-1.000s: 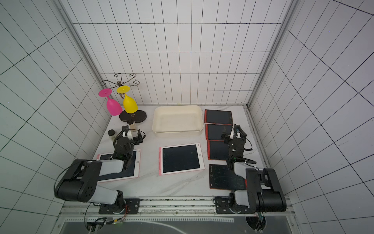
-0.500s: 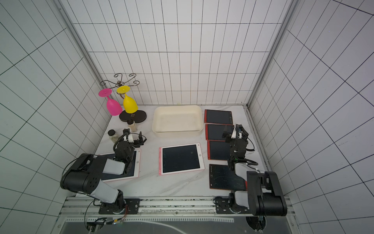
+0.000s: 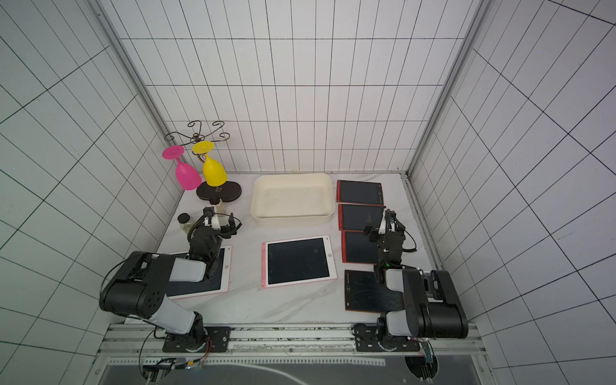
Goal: Take out the writing tablet from the storage box
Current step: Reset both arms
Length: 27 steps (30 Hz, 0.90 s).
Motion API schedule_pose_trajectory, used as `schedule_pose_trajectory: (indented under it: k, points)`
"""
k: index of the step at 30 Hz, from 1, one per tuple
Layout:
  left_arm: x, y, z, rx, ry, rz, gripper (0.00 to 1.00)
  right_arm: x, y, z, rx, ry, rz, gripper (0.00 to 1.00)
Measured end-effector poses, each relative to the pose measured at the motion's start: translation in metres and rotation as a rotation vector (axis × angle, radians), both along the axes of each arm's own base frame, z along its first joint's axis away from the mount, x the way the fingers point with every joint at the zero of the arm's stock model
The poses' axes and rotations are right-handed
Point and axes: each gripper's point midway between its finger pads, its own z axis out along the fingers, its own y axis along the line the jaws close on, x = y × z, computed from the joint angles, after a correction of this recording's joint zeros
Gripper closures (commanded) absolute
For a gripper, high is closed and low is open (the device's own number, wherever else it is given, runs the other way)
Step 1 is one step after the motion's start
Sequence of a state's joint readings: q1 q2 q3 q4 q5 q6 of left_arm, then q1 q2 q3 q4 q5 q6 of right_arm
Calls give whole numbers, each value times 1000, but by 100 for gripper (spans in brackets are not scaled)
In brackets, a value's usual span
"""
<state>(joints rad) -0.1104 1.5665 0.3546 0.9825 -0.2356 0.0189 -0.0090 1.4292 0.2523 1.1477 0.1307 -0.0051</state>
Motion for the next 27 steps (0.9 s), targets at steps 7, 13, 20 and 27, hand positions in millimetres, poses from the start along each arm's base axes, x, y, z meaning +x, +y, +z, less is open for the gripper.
schedule_pose_trajectory:
  k: [7, 13, 20, 27]
  points:
    - [0, 0, -3, 1, 11, 0, 3, -1, 9, -26, 0, 38, 52, 2]
    - [-1, 0, -4, 2, 15, 0, 3, -1, 5, -30, 12, 52, 68, 2]
    - [-1, 0, -4, 2, 15, 0, 3, -1, 7, -31, 16, 57, 84, 2]
    - [-1, 0, -3, 2, 15, 0, 3, -1, 7, -32, 16, 60, 87, 2]
